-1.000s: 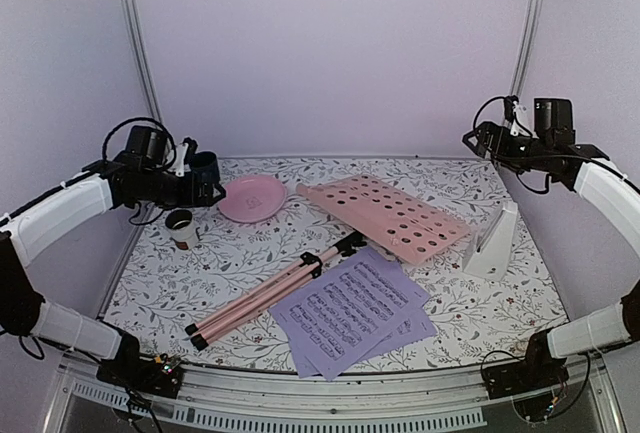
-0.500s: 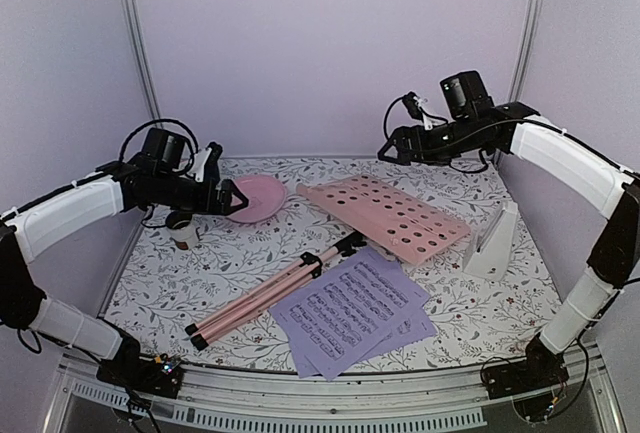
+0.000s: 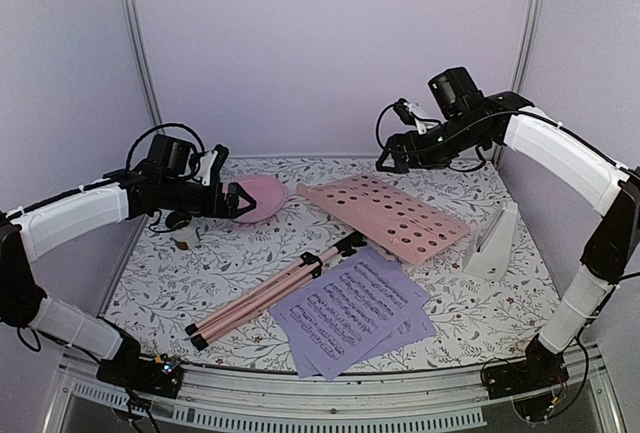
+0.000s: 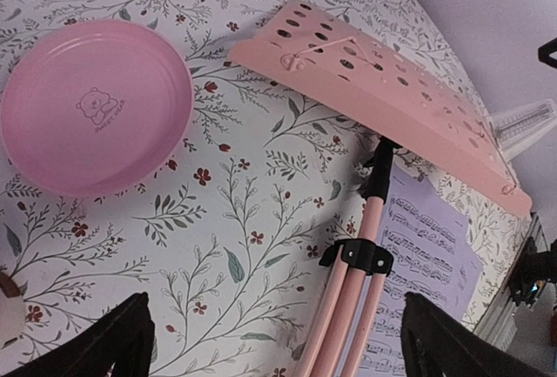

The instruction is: Set up the instrument practice props

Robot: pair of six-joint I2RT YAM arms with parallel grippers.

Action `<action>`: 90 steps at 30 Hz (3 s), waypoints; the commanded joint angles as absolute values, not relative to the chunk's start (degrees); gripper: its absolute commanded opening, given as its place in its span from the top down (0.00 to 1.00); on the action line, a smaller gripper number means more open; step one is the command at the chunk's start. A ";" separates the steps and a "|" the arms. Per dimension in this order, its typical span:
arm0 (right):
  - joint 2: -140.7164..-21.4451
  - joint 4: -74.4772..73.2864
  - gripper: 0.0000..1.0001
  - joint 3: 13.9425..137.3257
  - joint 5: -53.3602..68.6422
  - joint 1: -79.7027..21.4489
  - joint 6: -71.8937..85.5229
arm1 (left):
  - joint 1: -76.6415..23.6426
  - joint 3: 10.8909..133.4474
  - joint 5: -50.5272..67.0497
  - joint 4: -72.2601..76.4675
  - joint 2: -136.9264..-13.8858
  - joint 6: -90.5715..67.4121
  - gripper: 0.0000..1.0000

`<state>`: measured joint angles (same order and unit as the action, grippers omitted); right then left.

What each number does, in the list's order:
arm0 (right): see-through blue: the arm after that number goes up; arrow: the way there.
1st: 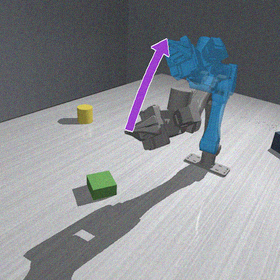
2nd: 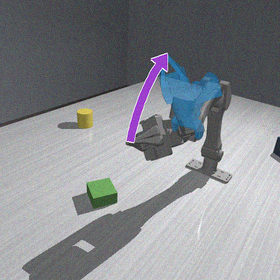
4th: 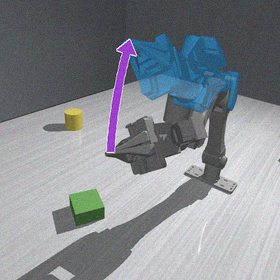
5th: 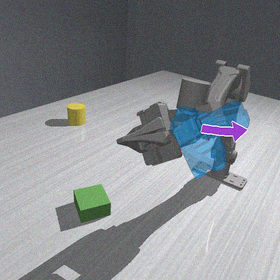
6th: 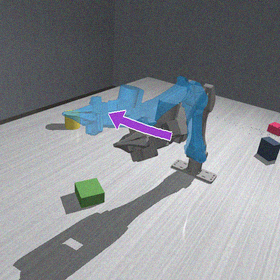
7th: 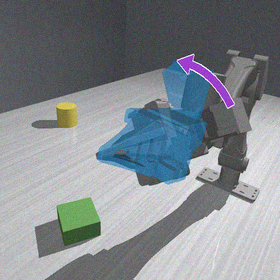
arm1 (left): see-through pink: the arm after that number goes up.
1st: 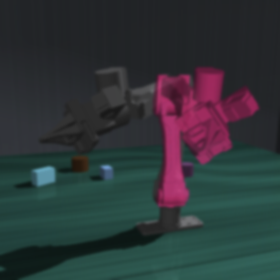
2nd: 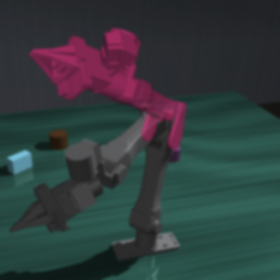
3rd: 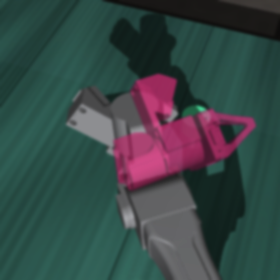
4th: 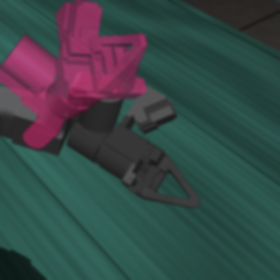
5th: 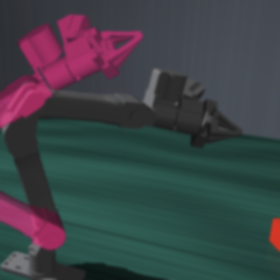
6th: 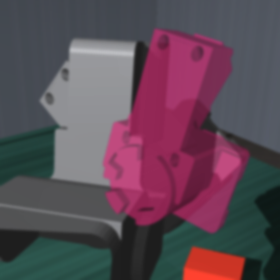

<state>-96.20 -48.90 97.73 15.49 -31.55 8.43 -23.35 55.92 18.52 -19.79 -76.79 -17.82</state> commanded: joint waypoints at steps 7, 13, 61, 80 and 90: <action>-103.53 -51.76 0.01 100.58 21.50 -33.84 7.93 | -24.08 54.95 19.06 -16.49 -76.37 -17.61 0.01; -108.53 -53.53 0.05 101.92 23.31 -35.11 5.95 | -24.10 53.95 19.91 -14.90 -76.38 -18.51 0.01; -123.15 -57.37 1.00 112.67 16.57 -39.29 6.01 | -24.13 47.02 24.43 -7.09 -72.55 -23.10 0.01; -106.40 -49.32 1.00 122.36 -6.69 -44.03 1.18 | -24.26 47.02 23.49 -8.33 -66.15 -24.04 0.01; -101.11 -31.40 1.00 122.81 -28.31 -53.63 -20.18 | -24.26 47.11 22.65 -8.64 -64.18 -24.14 0.01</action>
<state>-108.71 -53.43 118.50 -16.40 -49.95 -8.10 -23.53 46.92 23.27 -8.45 -65.84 -23.88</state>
